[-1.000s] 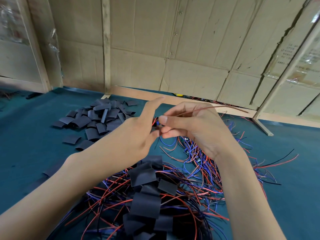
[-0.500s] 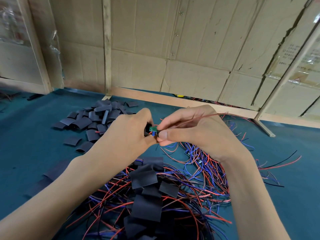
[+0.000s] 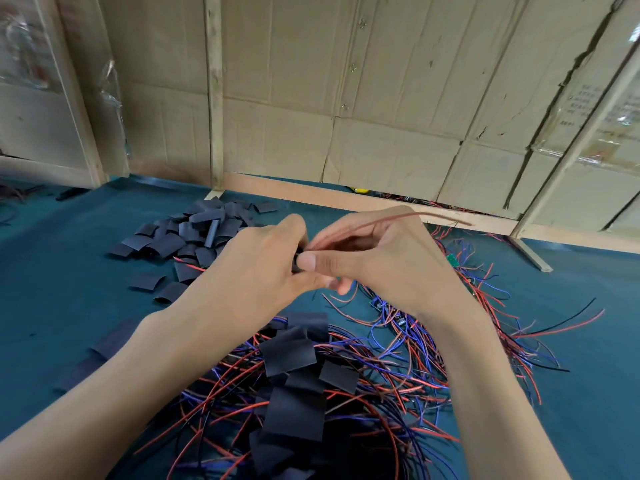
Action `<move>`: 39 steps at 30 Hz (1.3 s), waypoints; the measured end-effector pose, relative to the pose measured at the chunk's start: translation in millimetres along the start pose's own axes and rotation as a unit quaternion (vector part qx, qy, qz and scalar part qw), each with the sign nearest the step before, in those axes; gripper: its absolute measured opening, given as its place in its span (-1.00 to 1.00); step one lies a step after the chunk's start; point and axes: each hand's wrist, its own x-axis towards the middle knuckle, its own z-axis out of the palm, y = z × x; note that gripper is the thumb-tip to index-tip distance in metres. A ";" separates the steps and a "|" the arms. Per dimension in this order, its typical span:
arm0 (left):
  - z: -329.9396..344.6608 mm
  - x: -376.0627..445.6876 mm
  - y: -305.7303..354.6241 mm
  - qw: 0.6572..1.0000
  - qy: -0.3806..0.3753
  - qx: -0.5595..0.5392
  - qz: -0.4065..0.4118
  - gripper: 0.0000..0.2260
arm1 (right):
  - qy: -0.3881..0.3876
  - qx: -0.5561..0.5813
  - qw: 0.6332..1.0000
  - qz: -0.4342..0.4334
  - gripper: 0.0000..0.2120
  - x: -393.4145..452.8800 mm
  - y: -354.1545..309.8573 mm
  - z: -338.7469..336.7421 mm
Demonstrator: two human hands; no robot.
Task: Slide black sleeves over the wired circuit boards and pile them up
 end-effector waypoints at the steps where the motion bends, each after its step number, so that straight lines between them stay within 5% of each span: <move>1: 0.1 -0.2 -1.3 1.000 -0.003 0.005 0.003 -0.54 | -0.002 -0.013 1.000 0.003 -0.94 0.0 0.2 0.6; 8: 1.1 -6.9 2.7 0.988 -0.148 0.031 0.019 -0.59 | -0.145 0.002 0.988 0.049 -0.81 -11.9 -0.5 -29.0; 11: -0.1 -16.0 8.0 0.972 -0.230 0.035 0.017 -0.52 | -0.096 0.040 0.992 0.068 -0.72 -20.6 4.5 -60.5; 13: 0.9 -23.9 10.9 0.945 -0.319 0.075 0.007 -0.47 | -0.006 -0.030 0.991 0.129 -0.73 -23.7 19.5 -83.5; 16: -2.8 -29.1 11.2 0.905 -0.402 0.138 -0.013 -0.32 | 0.090 -0.293 0.905 0.294 -0.74 -29.2 59.2 -115.2; 18: -12.6 -23.3 8.3 0.920 -0.373 0.115 -0.030 -0.31 | 0.096 -0.333 0.864 0.366 -0.81 -34.5 80.7 -124.3; 21: -15.6 -0.8 -14.6 0.954 -0.286 0.039 -0.081 -0.52 | 0.147 -0.283 0.880 0.351 -0.86 -32.3 98.4 -120.3; 23: -6.1 13.4 -46.0 0.959 -0.238 0.084 -0.130 -0.65 | 0.186 -0.320 0.869 0.328 -0.82 -26.8 106.8 -114.3; 28: 19.9 4.8 -129.7 0.870 -0.265 0.285 -0.303 -0.56 | 0.083 -0.359 0.835 0.409 -0.63 -20.9 119.6 -100.0; 34: 15.0 12.0 -152.8 0.900 -0.203 0.243 -0.301 -0.66 | 0.159 -0.345 0.840 0.388 -0.71 -23.8 122.3 -104.3; 39: 26.7 8.5 -155.5 0.861 -0.181 0.297 -0.372 -0.50 | 0.111 -0.327 0.850 0.398 -0.51 -24.2 124.5 -105.1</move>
